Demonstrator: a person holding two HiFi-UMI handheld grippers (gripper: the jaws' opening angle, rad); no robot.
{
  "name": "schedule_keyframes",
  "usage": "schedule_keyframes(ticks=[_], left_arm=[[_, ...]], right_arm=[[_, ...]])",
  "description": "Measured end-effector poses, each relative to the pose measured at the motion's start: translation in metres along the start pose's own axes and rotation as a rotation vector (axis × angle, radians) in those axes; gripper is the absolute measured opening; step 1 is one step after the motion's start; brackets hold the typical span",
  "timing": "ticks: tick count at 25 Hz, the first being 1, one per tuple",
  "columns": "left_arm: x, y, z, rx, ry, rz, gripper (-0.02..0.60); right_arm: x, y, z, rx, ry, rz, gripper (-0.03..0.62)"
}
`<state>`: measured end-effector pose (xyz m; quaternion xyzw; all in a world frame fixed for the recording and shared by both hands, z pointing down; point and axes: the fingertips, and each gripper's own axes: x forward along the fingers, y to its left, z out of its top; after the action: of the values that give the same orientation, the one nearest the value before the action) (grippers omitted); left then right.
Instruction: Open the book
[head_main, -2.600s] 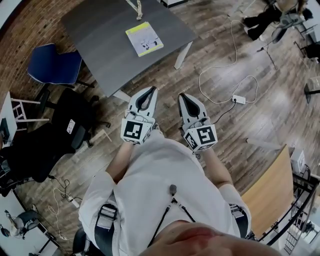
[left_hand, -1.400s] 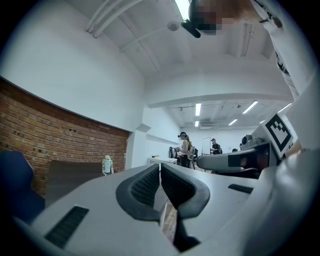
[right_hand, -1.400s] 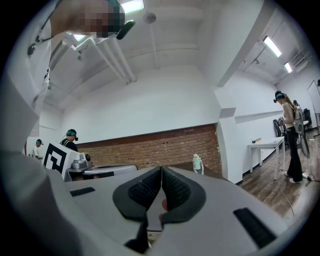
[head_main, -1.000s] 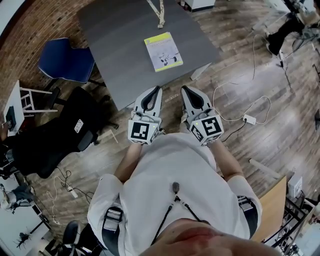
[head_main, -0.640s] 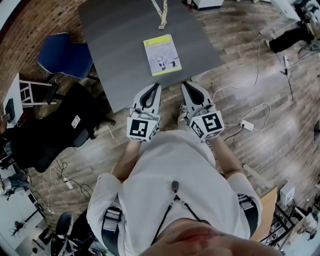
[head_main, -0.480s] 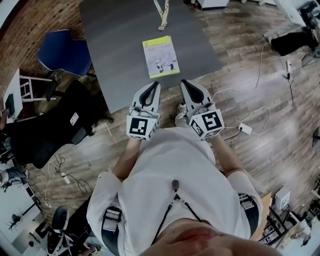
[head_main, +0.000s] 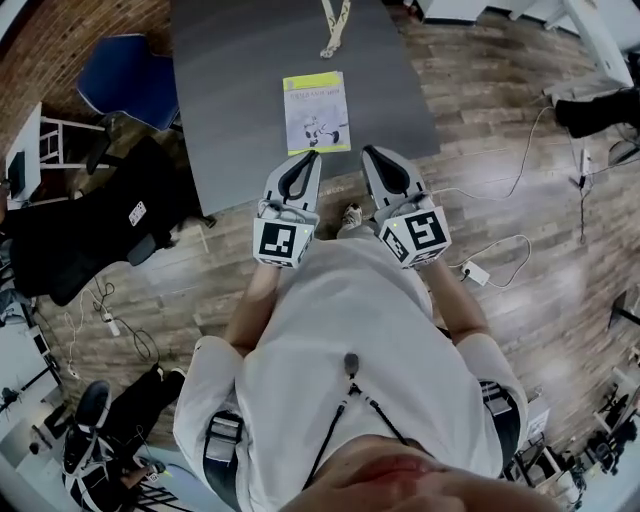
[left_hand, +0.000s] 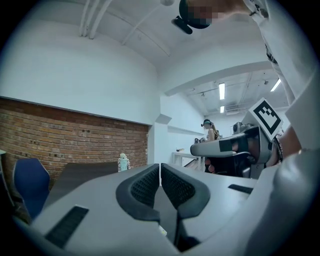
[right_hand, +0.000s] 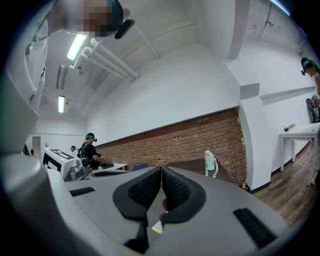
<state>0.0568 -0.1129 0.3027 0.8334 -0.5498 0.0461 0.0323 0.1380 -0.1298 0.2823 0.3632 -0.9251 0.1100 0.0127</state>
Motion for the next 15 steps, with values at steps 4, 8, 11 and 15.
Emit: schedule_keyframes(ticks=[4, 8, 11, 15], left_arm=[[0.022, -0.003, -0.012, -0.010, 0.009, 0.053, 0.029], [0.039, -0.011, -0.023, -0.012, 0.028, 0.081, 0.029], [0.048, -0.013, -0.030, -0.017, 0.059, 0.091, 0.029], [0.060, -0.011, -0.045, -0.025, 0.090, 0.104, 0.031]], right_arm=[[0.009, -0.024, -0.003, -0.012, 0.011, 0.049, 0.037], [0.012, -0.046, -0.007, -0.012, 0.018, 0.078, 0.037], [0.016, -0.057, -0.008, 0.005, 0.022, 0.087, 0.037], [0.021, -0.069, -0.016, 0.031, 0.037, 0.090, 0.037]])
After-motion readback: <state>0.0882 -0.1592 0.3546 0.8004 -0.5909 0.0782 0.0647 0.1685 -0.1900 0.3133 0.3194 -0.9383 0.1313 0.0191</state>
